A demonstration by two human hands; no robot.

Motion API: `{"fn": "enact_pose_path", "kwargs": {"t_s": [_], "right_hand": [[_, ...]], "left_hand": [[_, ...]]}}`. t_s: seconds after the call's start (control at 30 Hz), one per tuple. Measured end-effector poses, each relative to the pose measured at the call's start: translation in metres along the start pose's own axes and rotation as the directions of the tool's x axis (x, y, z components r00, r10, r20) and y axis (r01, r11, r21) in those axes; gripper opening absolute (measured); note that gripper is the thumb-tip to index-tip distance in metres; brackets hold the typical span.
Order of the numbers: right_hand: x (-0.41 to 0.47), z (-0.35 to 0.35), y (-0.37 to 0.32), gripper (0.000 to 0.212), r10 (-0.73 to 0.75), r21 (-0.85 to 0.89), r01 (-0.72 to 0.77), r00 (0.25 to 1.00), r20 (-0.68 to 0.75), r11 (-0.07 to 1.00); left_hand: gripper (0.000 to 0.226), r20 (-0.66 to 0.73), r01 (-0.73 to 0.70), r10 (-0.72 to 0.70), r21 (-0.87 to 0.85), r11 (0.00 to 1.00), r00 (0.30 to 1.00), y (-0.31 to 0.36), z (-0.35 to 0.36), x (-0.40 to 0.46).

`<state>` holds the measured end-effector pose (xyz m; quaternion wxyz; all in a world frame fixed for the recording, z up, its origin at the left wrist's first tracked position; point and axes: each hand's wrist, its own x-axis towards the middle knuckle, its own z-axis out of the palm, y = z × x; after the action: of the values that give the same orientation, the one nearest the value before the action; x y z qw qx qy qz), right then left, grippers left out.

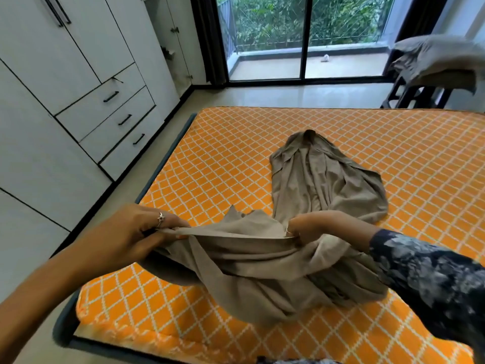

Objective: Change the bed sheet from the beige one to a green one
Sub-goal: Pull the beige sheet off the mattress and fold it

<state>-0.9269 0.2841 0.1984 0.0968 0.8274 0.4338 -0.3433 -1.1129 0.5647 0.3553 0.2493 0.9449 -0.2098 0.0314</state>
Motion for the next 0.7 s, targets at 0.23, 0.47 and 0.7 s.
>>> {"fn": "enact_pose_path", "kwargs": {"t_s": [0.23,0.47,0.7], "right_hand": [[-0.042,-0.179,0.066,0.034,0.210,0.181,-0.111,0.618,-0.757,0.977],[-0.110,-0.198,0.042,0.043,0.254,0.269,-0.086,-0.154,-0.955,0.959],[-0.064,-0.116,0.081,0.022,0.302,0.234,-0.195,0.513,-0.803,0.953]], "left_hand": [[0.025,-0.205,0.052,-0.038,0.059,0.997,0.978,0.003,-0.027,0.020],[0.019,-0.411,0.091,-0.052,0.076,0.993,0.910,-0.012,-0.047,0.043],[0.021,-0.336,0.183,-0.150,0.069,0.981,0.930,-0.033,-0.033,0.037]]}}
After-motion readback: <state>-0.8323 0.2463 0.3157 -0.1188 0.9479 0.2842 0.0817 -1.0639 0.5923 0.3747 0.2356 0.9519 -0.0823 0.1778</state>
